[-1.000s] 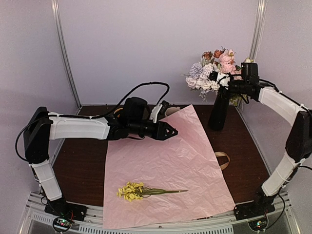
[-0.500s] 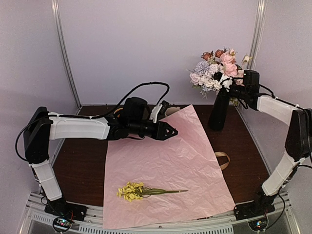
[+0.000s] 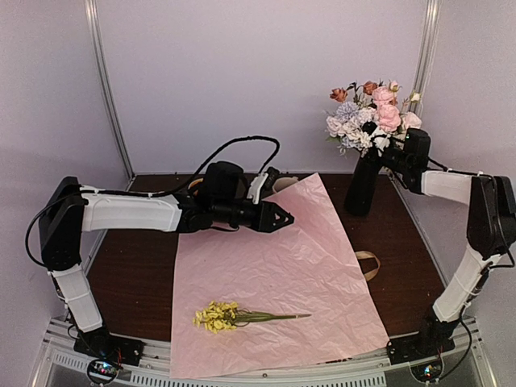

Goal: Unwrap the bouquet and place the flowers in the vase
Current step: Place the fake flower in the vase.

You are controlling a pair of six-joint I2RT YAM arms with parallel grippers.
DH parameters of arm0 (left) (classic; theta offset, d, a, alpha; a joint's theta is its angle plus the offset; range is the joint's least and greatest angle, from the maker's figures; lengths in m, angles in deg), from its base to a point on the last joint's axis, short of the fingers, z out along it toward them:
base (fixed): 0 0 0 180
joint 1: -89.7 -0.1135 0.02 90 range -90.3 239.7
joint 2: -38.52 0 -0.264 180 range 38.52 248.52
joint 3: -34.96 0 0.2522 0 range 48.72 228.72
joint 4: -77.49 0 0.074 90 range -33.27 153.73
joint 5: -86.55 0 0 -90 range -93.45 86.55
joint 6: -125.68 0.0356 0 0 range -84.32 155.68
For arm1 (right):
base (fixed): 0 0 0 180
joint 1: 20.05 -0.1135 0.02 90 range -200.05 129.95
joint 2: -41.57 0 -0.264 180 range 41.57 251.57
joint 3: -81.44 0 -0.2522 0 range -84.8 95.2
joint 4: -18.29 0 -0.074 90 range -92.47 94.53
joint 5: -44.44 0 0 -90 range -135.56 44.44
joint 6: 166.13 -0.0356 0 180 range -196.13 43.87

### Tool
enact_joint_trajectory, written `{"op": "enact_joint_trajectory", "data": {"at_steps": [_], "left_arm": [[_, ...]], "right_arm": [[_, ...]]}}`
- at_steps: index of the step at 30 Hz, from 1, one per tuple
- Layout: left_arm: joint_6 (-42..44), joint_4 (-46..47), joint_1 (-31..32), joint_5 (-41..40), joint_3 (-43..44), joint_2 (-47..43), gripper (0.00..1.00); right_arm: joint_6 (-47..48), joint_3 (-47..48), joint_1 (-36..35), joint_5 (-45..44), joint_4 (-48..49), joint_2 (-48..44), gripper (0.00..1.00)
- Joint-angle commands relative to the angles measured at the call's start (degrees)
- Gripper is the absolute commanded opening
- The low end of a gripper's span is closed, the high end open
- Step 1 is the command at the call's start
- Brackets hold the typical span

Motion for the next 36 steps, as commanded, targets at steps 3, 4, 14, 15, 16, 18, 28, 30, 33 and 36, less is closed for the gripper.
{"op": "enact_joint_trajectory", "data": {"at_steps": [3, 4, 14, 15, 16, 18, 28, 30, 33, 36], "left_arm": [[-0.7, 3.4, -0.5, 0.9, -1.8, -1.9, 0.38], [-0.7, 3.5, -0.5, 0.9, -1.9, -2.0, 0.38], [-0.3, 4.0, -0.5, 0.6, -3.1, -3.5, 0.38], [-0.3, 4.4, -0.5, 0.5, -3.4, -3.8, 0.38], [-0.3, 4.5, -0.5, 0.5, -3.8, -4.1, 0.38], [-0.1, 5.1, -0.5, 0.4, -4.4, -4.5, 0.38], [0.5, 8.3, -0.5, 0.6, -6.1, -5.4, 0.38], [0.4, 9.3, -0.5, 0.6, -6.8, -5.7, 0.38], [0.1, 10.8, -0.5, 0.9, -8.1, -6.2, 0.38], [0.3, 10.8, -0.5, 0.8, -9.2, -7.1, 0.38]], "right_arm": [[-5.1, -3.6, 0.3, -3.5, 4.8, 1.6, 0.0], [-5.4, -3.9, 0.3, -4.0, 5.3, 1.9, 0.0], [-5.3, -4.1, 0.4, -6.1, 2.0, 3.2, 0.01], [-5.4, -4.4, 0.4, -6.1, 1.7, 2.4, 0.02], [-5.5, -5.2, 0.3, -6.0, 1.8, 1.3, 0.03], [-5.7, -6.5, 0.3, -5.9, 2.3, -1.0, 0.09], [-7.3, -8.4, 0.2, -8.3, -1.6, -9.7, 0.54], [-6.9, -8.7, 0.2, -8.6, -3.0, -10.9, 0.55], [-5.4, -9.8, 0.3, -9.5, -5.1, -12.8, 0.56], [-2.5, -12.0, 0.2, -9.7, -8.3, -15.1, 0.64]]}}
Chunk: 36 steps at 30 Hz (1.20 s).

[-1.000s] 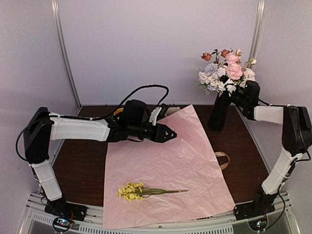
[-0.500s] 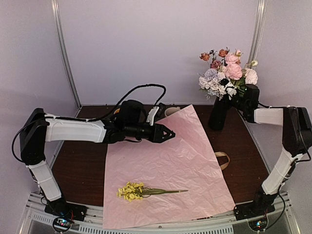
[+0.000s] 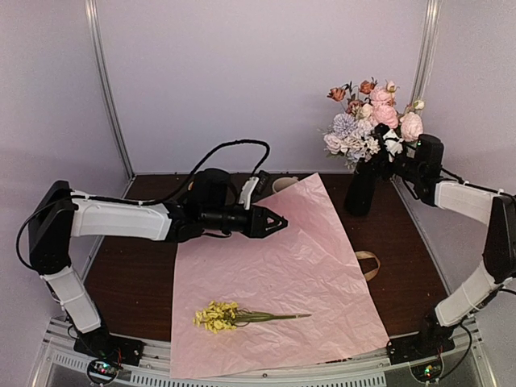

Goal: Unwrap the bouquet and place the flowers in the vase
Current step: Place the fake flower in the vase.

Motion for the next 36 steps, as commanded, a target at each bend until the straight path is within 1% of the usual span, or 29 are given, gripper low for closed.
{"op": "enact_joint_trajectory", "data": {"at_steps": [1, 5, 9, 15, 16, 18, 22, 28, 31, 33, 35, 36], "left_arm": [[1.0, 3.7, -0.5, 0.6, -1.8, -3.1, 0.38], [3.2, 0.0, -0.6, -0.9, -2.3, -4.4, 0.38], [4.6, -1.4, -0.6, -0.8, -2.7, -4.8, 0.39], [5.1, -1.5, -0.6, -0.8, -3.6, -5.3, 0.39], [5.2, -1.7, -0.6, -0.8, -3.7, -5.4, 0.39], [6.0, -3.2, -0.6, -0.9, -3.6, -5.9, 0.39], [10.0, -9.4, -0.6, -2.6, -3.4, -8.0, 0.39], [16.5, -23.3, -0.6, -3.4, -3.1, -11.6, 0.4], [18.4, -28.6, -0.6, -2.4, -5.0, -14.3, 0.41], [20.4, -32.4, -0.3, 1.2, -5.8, -15.8, 0.39], [22.3, -36.9, 1.4, 1.3, -6.0, -17.3, 0.39], [22.9, -39.2, 2.6, 0.5, -5.8, -17.9, 0.39]], "right_arm": [[4.6, -2.9, 0.0, -1.4, -6.6, -4.0, 0.66], [9.9, -2.9, 0.0, -1.6, -16.1, -6.0, 0.78], [11.9, -3.2, 0.0, -3.9, -19.8, -7.1, 0.82], [14.0, -5.1, 0.0, -4.4, -23.6, -9.9, 0.9], [13.8, -5.5, 0.0, -4.7, -24.5, -10.3, 0.92], [13.5, -6.7, 0.0, -4.8, -26.9, -11.6, 1.0], [15.2, -11.6, 0.1, -3.0, -31.6, -15.7, 0.99], [15.4, -16.3, 0.1, -3.5, -42.8, -23.3, 1.0], [11.2, -16.4, 0.1, -5.2, -47.9, -27.6, 1.0], [8.9, -15.3, 0.1, -5.2, -51.6, -29.5, 1.0], [5.3, -14.3, 0.1, -7.3, -53.9, -29.8, 1.0], [5.3, -12.9, 0.1, -7.5, -56.7, -29.0, 1.0]]}}
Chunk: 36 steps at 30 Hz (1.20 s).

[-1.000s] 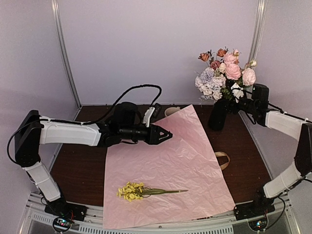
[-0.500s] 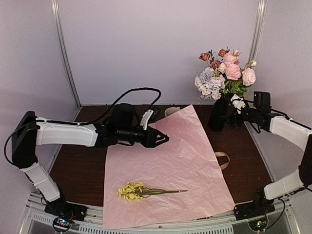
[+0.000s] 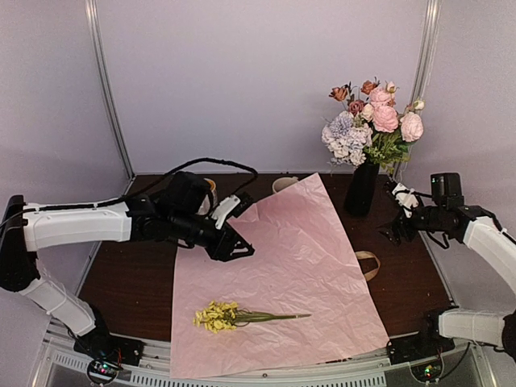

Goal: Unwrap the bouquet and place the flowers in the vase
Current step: Place the fake flower in the vase, then pick up the fake flower from the flattened wrapping paper.

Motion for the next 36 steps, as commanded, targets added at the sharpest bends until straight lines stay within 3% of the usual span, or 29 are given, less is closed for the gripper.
{"op": "enact_joint_trajectory", "data": {"at_steps": [1, 3, 6, 10, 15, 20, 22, 29, 36], "left_arm": [[5.4, -12.1, 3.5, 0.8, -0.7, -3.2, 0.4], [5.1, -15.5, 5.9, -1.4, -1.4, -4.6, 0.4], [3.4, -19.0, 9.0, -4.0, -4.2, -7.7, 0.4], [-0.7, -18.2, 9.3, -5.1, -11.0, -14.5, 0.4], [-5.2, -15.3, 9.5, -6.0, -20.1, -24.2, 0.42], [-7.7, -14.5, 9.4, -12.9, -24.9, -29.4, 0.43], [-8.7, -14.4, 9.4, -16.0, -25.1, -30.0, 0.43], [-19.2, -9.6, 9.4, -27.1, -28.9, -35.3, 0.44], [-22.8, -7.0, 9.5, -32.8, -31.8, -42.9, 0.44]], "right_arm": [[-4.3, 4.7, 0.1, -2.8, -12.5, 1.3, 1.0], [-0.9, 7.4, 0.1, 0.0, -18.9, 3.3, 1.0], [4.5, 9.8, -1.1, 8.5, -26.5, 4.4, 0.9], [8.5, 10.4, -11.4, 9.8, -29.6, 4.2, 0.81], [7.2, 10.0, -26.6, 6.8, -25.6, 7.0, 0.73], [-0.6, 12.5, -42.4, 0.9, -16.3, 17.7, 0.53], [-4.1, 15.0, -47.2, -1.1, -14.7, 23.3, 0.52], [-7.6, 19.0, -57.7, -4.0, -11.7, 37.1, 0.48], [-9.3, 21.9, -60.4, -6.8, -11.9, 44.9, 0.43]]}}
